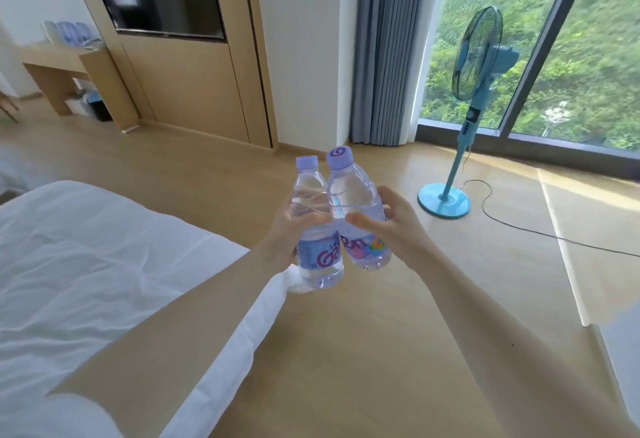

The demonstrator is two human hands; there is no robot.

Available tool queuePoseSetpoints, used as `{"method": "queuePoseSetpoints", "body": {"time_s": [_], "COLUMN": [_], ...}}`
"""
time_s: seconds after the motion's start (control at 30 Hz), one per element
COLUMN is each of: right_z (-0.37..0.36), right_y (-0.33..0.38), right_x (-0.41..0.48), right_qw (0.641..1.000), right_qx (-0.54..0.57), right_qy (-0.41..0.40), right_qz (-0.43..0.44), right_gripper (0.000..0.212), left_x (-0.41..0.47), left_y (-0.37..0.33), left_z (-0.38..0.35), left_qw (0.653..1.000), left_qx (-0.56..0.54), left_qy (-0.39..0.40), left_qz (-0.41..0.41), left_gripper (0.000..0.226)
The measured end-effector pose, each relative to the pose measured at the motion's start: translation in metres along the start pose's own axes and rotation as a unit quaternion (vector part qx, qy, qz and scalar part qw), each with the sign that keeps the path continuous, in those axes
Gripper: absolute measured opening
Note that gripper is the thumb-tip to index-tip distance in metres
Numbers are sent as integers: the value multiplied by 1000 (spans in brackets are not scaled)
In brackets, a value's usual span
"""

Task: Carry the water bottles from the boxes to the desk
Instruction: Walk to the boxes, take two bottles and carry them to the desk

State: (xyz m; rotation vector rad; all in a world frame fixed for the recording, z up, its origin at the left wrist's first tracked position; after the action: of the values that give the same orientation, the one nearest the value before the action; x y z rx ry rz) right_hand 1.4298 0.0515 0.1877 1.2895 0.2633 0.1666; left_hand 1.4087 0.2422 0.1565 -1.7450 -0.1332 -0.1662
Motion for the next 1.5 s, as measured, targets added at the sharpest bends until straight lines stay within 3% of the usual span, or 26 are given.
{"method": "queuePoseSetpoints", "body": {"time_s": [0.13,0.27,0.4,0.5,0.63,0.8,1.0,1.13,1.23,1.33,1.43,1.5], "right_z": [38,61,79,91,104,113,103,85,68,50,34,26], "right_y": [-8,-18,-29,-37,-49,-50,-18,4,10,14,13,10], "right_x": [43,75,104,130,171,238,334,388,418,446,476,499], "right_qw": [999,995,992,991,987,986,987,989,992,995,996,996], "right_qx": [49,97,124,123,130,100,56,44,50,50,56,67], "right_qy": [3,-5,-19,-42,-70,-118,-129,-123,-94,-63,-39,-14], "right_qz": [18,8,-14,-32,-55,-69,-75,-63,-70,-64,-62,-64], "right_gripper": [66,48,42,38,13,22,8,6,7,11,15,14], "left_x": [56,93,128,157,198,270,362,405,418,426,438,446], "left_y": [13,31,47,62,84,109,103,94,95,99,100,101], "left_z": [-25,-42,-49,-48,-43,-28,13,52,79,104,125,136], "left_qw": [1000,1000,999,999,997,995,994,997,996,991,988,983], "left_qx": [-7,-6,-4,-17,-27,-59,-85,-59,-54,-44,-39,-46], "left_qy": [-1,-13,-41,-24,-8,25,27,-25,-53,-112,-136,-161], "left_qz": [-1,13,27,40,68,80,64,54,43,57,68,76], "left_gripper": [67,71,64,61,67,61,42,68,45,41,15,20]}}
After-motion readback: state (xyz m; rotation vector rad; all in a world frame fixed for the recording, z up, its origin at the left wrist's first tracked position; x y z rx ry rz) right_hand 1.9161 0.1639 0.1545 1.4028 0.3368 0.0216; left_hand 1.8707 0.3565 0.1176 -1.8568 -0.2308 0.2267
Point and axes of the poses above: each hand's wrist, its own x-axis towards the middle knuckle, its own z-axis out of the back of the hand, y = z × x, the point moved 1 cm from there along x, towards the middle knuckle, and after that the axes turned 12 degrees about -z, right-handed, at the moved point
